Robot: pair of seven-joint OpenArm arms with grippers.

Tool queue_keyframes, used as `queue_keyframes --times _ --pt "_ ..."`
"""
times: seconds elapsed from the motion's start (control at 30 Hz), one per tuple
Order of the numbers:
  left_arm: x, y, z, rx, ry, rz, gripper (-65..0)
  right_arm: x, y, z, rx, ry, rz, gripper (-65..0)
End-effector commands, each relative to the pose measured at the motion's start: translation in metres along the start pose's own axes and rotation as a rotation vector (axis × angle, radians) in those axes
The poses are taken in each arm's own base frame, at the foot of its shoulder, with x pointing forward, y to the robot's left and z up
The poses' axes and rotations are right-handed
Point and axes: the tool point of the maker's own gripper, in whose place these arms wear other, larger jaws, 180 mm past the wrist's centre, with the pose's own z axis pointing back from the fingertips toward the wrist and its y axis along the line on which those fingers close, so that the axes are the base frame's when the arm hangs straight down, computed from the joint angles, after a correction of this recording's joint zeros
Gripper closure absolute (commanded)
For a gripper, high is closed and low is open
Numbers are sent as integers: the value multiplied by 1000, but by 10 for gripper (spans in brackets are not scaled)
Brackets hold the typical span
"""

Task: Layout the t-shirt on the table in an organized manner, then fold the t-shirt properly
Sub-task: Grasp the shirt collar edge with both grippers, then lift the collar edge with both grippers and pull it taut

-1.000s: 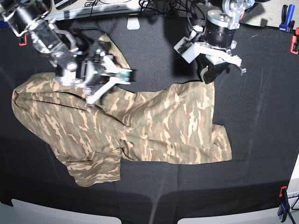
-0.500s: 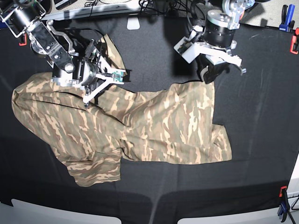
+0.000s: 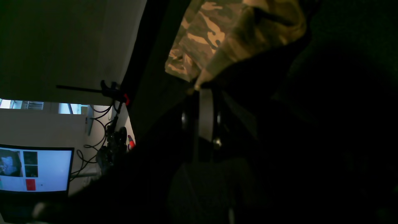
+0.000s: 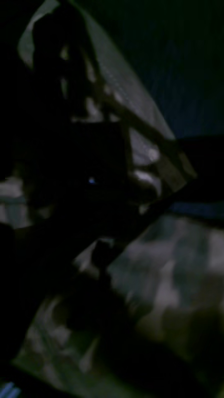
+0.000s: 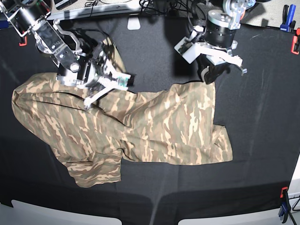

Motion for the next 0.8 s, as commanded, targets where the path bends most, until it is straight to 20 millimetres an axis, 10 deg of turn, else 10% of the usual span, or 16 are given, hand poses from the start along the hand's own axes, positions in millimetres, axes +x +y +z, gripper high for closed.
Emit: queue_keyframes --times 0.0,0.23,0.53,0.77 --pt "6 10 1 37 -28 5 0 1 -16 9 -48 3 -2 0" --pt "1 10 1 36 0 4 0 -11 -15 38 -94 53 30 0" --pt "-28 -6 14 -14 147 8 0 -63 20 72 -198 240 101 0" --pt "-41 -32 38 -92 197 1 0 -64 53 99 -247 263 128 0"
